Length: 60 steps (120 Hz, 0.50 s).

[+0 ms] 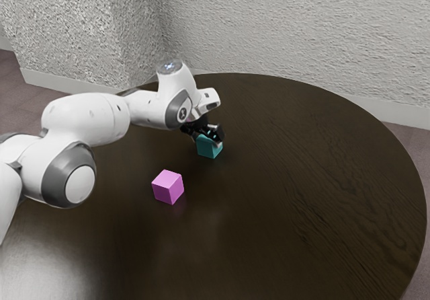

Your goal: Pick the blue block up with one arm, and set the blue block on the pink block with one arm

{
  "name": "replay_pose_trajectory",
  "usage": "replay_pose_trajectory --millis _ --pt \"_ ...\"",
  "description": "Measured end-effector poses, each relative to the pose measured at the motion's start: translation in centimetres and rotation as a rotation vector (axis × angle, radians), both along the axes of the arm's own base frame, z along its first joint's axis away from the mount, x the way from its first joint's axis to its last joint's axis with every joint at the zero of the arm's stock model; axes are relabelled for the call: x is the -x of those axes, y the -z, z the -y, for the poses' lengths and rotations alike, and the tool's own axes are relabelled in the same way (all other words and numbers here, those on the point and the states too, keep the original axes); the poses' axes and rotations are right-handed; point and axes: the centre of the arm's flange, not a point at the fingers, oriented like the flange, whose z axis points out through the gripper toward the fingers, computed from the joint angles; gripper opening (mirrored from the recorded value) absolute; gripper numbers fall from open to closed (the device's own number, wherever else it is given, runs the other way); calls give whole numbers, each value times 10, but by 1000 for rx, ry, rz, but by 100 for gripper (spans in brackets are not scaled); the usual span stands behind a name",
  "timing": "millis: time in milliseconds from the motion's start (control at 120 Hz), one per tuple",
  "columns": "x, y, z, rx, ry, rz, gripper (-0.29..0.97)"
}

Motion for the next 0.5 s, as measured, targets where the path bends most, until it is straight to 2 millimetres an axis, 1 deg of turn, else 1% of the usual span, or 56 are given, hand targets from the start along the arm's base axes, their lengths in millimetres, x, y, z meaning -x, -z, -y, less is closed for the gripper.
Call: replay_pose_trajectory --millis 83,167,500 --pt "1 6 -1 1 -6 -7 61" --pt "1 9 -1 2 -10 -8 57" --pt "0 4 -1 5 -19 -1 40"
